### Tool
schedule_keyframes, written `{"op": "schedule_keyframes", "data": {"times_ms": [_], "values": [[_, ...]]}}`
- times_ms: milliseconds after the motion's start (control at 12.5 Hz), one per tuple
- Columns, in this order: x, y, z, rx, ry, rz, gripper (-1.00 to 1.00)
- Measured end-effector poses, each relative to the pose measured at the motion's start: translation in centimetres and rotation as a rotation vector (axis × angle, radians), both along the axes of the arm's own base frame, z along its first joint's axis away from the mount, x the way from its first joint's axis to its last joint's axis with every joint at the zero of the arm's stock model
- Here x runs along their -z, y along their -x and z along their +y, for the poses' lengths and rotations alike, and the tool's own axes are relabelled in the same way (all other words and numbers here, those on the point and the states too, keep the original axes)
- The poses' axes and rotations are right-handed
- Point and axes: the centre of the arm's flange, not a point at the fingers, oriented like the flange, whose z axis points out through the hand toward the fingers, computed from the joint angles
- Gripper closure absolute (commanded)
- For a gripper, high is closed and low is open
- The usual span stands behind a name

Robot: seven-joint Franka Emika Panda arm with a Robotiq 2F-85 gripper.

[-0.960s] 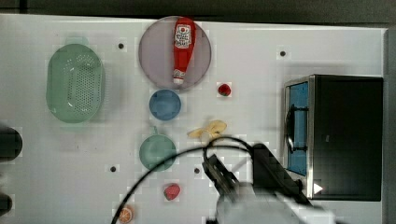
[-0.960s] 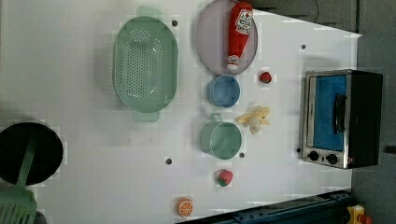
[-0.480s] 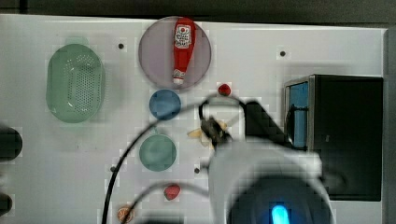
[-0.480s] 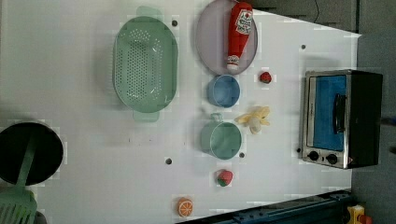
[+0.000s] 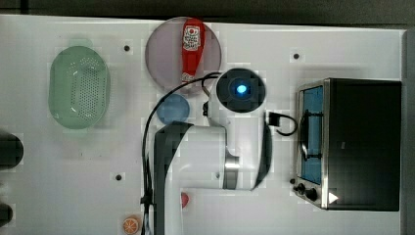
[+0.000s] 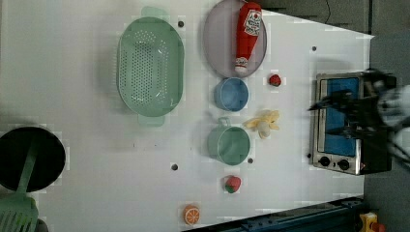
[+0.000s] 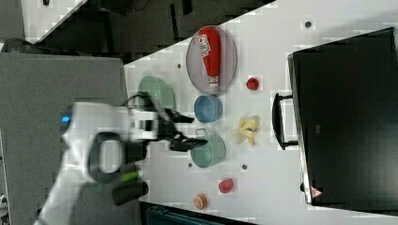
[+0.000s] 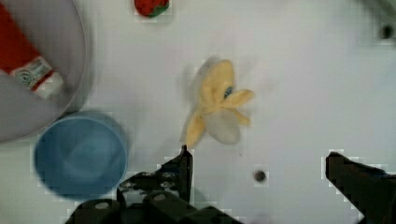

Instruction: Pick banana from table and place on oven.

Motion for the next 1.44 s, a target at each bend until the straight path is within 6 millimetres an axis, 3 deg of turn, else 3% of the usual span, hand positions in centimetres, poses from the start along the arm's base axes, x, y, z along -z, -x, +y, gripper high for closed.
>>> {"op": "schedule_keyframes", "data": {"times_ms": [160, 560, 720, 960, 1040, 1200, 1440], "values": [[4.7, 1.2, 0.3, -0.010, 0.004, 0.008, -1.00], [9.3, 2.9, 0.8, -0.007, -0.008, -0.141, -1.00], [12.3, 3.5, 0.3, 0.005, -0.006, -0.121, -1.00], [18.4, 4.7, 0.2, -0.013, 0.003, -0.044, -1.00], [20.5, 5.4, 0.4, -0.018, 0.002, -0.005, -0.93], [22.8, 6.2, 0.5, -0.024, 0.004, 0.024, -0.43], [21.0, 5.2, 0.8, -0.013, -0.003, -0.025, 0.28]]}}
